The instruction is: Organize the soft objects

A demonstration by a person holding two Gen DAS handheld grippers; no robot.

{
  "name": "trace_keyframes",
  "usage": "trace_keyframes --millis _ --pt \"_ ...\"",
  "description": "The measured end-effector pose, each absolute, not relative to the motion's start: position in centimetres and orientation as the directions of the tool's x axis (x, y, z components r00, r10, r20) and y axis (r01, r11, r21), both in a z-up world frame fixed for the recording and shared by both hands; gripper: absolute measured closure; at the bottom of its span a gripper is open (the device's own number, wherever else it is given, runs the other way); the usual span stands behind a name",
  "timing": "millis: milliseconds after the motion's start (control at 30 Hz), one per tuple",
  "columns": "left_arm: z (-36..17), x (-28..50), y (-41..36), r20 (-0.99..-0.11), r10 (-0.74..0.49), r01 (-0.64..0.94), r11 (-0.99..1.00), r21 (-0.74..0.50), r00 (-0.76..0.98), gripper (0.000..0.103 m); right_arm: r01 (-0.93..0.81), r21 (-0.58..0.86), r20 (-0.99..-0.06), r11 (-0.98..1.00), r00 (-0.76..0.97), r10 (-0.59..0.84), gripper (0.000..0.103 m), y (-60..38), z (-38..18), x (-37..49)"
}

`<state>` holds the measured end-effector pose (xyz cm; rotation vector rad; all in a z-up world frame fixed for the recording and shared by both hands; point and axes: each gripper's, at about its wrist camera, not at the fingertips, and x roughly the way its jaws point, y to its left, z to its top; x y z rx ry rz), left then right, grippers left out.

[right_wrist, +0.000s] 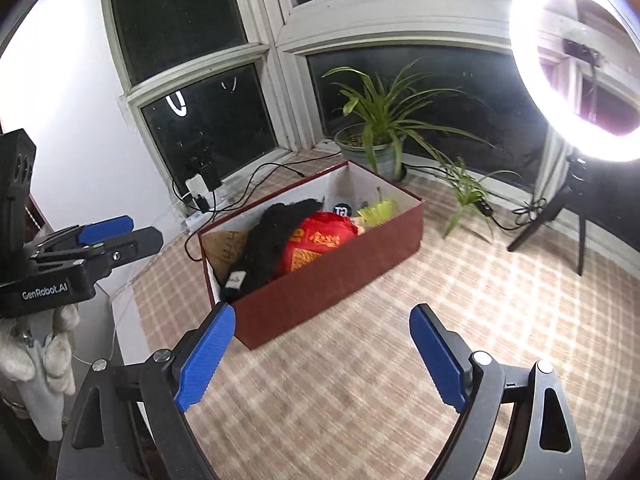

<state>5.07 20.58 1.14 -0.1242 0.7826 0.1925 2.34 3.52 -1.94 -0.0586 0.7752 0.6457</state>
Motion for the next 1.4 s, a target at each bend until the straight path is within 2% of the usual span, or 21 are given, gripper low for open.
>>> trace_keyframes --millis 667,1400 --pt "-0.3 1.0 14.2 -0.719 0.178 -0.291 0.956 -0.036 0.672 0.023 -0.547 0.148 -0.666 0.824 0.561 0.492 0.015 -1.9 -1.7 -1.4" --pt "-0.4 -0.4 11.4 -0.72 0.183 -0.306 0.951 -0.042 0.669 0.023 -0.496 0.203 -0.666 0.844 0.562 0.491 0.014 -6.1 -2.8 -1.8"
